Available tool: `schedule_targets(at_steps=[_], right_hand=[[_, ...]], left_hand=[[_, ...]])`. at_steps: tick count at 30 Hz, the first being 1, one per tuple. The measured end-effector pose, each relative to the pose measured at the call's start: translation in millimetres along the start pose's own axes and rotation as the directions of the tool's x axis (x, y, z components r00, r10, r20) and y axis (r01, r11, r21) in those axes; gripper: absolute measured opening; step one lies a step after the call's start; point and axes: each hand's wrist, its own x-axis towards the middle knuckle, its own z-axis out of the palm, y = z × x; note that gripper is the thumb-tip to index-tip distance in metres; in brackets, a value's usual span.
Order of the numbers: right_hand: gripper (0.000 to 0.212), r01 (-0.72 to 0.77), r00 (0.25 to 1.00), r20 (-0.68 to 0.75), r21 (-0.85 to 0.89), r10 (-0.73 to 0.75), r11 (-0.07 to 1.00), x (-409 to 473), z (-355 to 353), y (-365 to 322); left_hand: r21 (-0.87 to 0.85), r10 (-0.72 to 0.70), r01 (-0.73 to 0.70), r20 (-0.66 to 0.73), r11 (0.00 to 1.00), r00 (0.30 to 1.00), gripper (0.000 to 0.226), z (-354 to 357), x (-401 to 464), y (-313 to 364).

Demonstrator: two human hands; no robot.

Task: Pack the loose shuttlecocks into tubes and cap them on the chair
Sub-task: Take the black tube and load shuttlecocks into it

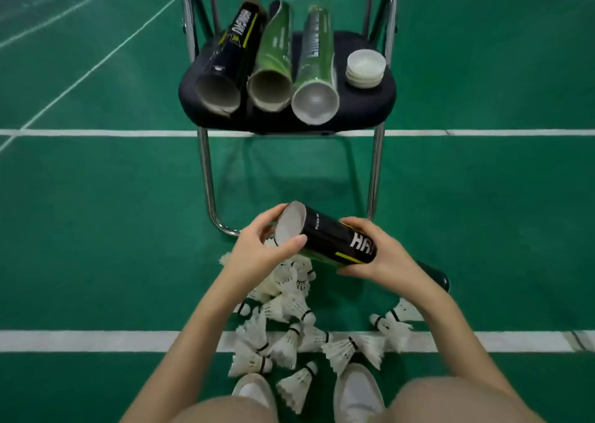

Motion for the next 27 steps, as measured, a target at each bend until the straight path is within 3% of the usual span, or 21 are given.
schedule_targets(at_steps=[5, 11, 17, 23, 27], right_hand=[[0.075, -0.074, 0.997, 0.023, -0.105, 0.077, 0.992, 15, 26, 49], [0.076, -0.108, 0.992, 0.037, -0.241, 0.12, 0.965, 29, 42, 88], [0.078, -0.158, 0.98, 0.066, -0.312, 0.187, 0.937, 35, 52, 115], [0.075, -0.21, 0.958, 0.103, -0.387, 0.269, 0.898, 31, 62, 128], [0.07, -0.3, 0.923, 0.132, -0.343, 0.362, 0.89, 18, 66, 136]], left_hand=[[-0.044, -0.121, 0.124, 0.076, 0.991, 0.99, 0.053, 9, 9, -60], [-0.033, -0.185, 0.189, 0.101, 0.981, 0.978, 0.075, 12, 23, -106], [-0.041, -0.228, 0.233, 0.098, 0.972, 0.969, 0.069, 24, 22, -149], [0.088, -0.228, 0.226, 0.024, 0.97, 0.973, 0.068, 27, 6, -183], [0.205, -0.192, 0.198, -0.05, 0.958, 0.98, 0.06, 30, -4, -199]])
